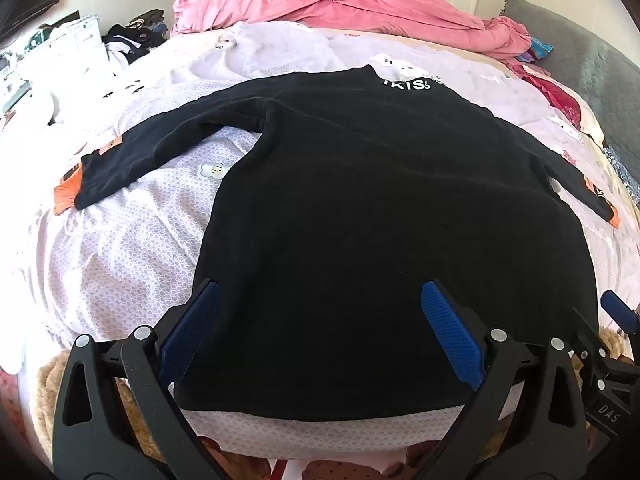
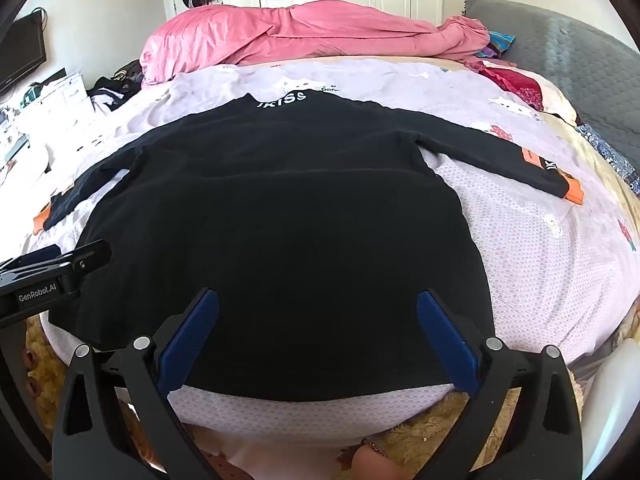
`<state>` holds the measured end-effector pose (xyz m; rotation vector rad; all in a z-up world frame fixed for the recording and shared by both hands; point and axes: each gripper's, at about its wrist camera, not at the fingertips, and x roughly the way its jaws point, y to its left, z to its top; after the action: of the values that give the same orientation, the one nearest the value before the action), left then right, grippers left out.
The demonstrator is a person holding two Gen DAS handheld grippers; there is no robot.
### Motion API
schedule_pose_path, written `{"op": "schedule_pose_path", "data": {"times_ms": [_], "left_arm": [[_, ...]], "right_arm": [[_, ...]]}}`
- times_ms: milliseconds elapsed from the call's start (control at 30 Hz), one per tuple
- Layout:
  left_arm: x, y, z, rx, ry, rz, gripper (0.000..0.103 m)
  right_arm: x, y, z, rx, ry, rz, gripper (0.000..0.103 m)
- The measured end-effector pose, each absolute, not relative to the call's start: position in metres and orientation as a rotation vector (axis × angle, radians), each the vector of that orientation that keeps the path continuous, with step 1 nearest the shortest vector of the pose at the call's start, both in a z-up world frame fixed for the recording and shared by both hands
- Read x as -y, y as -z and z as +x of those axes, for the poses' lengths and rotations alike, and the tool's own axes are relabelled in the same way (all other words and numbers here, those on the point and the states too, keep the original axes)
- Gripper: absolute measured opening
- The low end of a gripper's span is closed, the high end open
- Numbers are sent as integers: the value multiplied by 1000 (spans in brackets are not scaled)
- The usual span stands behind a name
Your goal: Fold small clothes
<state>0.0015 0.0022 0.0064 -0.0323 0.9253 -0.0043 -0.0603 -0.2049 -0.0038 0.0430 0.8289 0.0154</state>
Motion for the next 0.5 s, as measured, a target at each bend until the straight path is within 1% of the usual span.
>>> {"op": "schedule_pose_path", "data": {"times_ms": [500], "left_arm": [[-2, -6, 0, -927, 15, -42, 94]], "right_arm": [[205, 3, -62, -826, -23, 48, 99]]}}
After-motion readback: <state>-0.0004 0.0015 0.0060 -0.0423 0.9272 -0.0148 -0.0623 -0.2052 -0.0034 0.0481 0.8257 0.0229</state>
